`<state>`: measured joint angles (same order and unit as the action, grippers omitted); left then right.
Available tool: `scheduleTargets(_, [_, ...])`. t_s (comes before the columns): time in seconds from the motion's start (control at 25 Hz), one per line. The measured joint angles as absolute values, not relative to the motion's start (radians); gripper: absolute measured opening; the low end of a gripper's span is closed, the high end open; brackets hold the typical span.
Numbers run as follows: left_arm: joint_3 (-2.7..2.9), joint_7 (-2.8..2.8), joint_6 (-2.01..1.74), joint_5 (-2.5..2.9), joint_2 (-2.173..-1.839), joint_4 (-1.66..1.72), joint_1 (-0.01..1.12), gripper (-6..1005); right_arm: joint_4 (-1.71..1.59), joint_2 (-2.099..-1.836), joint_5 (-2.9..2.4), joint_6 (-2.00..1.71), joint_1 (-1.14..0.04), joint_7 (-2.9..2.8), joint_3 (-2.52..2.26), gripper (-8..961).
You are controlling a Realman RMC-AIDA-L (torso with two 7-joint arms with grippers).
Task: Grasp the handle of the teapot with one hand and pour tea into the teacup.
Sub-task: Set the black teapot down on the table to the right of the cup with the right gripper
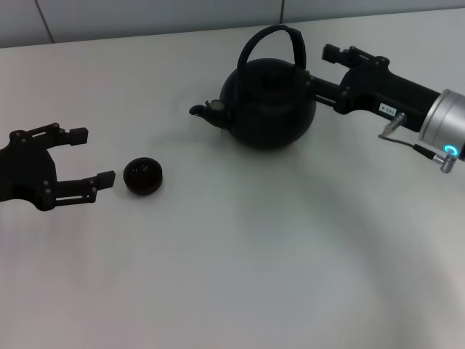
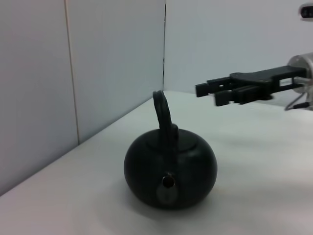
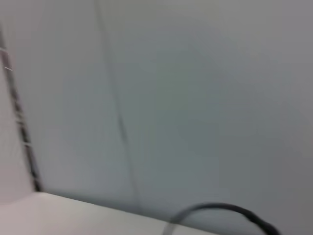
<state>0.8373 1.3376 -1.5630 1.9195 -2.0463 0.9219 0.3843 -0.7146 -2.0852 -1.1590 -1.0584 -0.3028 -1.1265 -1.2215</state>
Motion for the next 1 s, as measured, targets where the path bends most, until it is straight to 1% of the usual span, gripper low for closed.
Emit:
scheduleTargets(0.2, [0.825, 1.33, -1.598, 1.89, -2.052, 0.922, 0.385, 861, -0.769, -2.072, -1.219, -1.283, -0.278, -1.118, -1.208, 751])
scheduleTargets(0.4, [0.821, 1.326, -1.65, 1.846, -2.049, 0.923, 0.382, 861, -0.854, -2.069, -1.326, -1.423, -0.277, -1.143, -1.176, 751])
scheduleTargets(0.52, [0.81, 1.325, -1.707, 1.815, -2.044, 0.923, 0.374, 861, -0.893, -2.069, -1.357, -1.472, -0.28, -1.177, -1.171, 751])
scheduleTargets(0.56, [0.785, 1.324, -1.785, 1.79, -2.038, 0.923, 0.372, 861, -0.908, -2.069, -1.372, -1.483, -0.281, -1.193, -1.17, 751])
scheduleTargets(0.72, [0.747, 1.32, -1.854, 1.782, -2.038, 0.919, 0.37, 861, -0.967, -2.071, -1.458, -1.502, -0.291, -1.279, -1.174, 750])
scheduleTargets(1.0, [0.722, 1.283, -1.895, 1.788, -2.056, 0.898, 0.342, 860, -0.961, -2.078, -1.509, -1.498, -0.325, -1.32, -1.212, 751])
